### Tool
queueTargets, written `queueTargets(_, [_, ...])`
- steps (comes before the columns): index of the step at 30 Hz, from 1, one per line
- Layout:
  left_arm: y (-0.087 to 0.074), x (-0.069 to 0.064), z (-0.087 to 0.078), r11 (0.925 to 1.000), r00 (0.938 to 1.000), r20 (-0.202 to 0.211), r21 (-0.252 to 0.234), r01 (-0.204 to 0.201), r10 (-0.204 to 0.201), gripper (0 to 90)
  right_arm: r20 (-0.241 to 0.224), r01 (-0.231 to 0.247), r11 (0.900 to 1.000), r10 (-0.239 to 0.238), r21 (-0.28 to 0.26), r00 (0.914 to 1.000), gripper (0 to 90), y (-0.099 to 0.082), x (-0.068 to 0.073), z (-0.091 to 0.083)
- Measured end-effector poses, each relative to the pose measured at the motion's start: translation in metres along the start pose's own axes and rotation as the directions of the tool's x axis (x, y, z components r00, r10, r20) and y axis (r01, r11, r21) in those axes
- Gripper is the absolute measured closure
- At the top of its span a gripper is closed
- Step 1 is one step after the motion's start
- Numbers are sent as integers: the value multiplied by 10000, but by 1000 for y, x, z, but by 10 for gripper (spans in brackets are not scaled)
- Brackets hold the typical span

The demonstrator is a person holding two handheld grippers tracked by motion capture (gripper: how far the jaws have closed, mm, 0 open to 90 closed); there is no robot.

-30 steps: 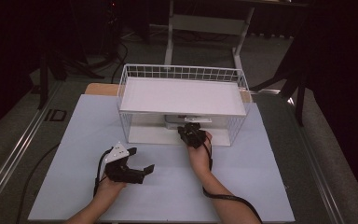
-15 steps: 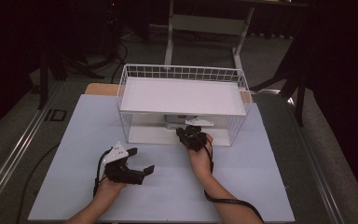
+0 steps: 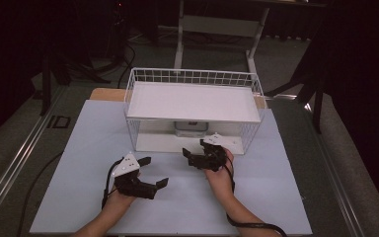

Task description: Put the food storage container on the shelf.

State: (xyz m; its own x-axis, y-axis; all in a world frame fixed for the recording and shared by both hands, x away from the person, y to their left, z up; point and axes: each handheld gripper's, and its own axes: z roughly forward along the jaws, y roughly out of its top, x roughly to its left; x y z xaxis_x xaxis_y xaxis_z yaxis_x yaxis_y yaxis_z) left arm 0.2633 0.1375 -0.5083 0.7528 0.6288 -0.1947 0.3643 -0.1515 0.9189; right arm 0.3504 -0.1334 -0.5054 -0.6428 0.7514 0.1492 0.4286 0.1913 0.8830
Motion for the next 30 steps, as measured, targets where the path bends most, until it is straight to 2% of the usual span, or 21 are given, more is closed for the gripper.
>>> queueTargets(4, [0, -1, 2, 10000, 9999, 106, 38, -64, 64, 10, -132, 97, 9999, -96, 60, 9999, 132, -1, 0, -8])
queueTargets(6, [1, -3, 4, 9999, 9998, 144, 70, -110, 109, 10, -480, 178, 9997, -170, 166, 9987, 143, -2, -2, -14])
queueTargets(11, [1, -5, 6, 9997, 9995, 283, 174, -172, 167, 10, -526, 269, 9991, -252, 316, 9983, 156, -4, -3, -24])
queueTargets(12, [2, -5, 6, 9997, 9994, 316, 170, -170, 165, 10, -603, 423, 9991, -416, 98, 9973, 156, -4, -2, -33])
queueTargets(17, [4, -6, 5, 9998, 9989, 455, 133, -141, 134, 9, -705, 711, 9973, -698, 171, 9951, 146, -3, 1, -47])
queueTargets(21, [7, -8, 2, 9996, 9978, 611, 107, -265, 258, 10, -893, 537, 9986, -534, 5, 9946, 147, -4, -1, -65])
queueTargets(24, [9, -9, -2, 9987, 9959, 786, 198, -470, 453, 10, -851, 634, 9980, -629, 30, 9944, 148, -6, -2, -79])
queueTargets(30, [15, -10, -10, 9992, 9961, 802, 118, -386, 375, 10, -731, 505, 9987, -511, -103, 9960, 149, -12, -8, -105])
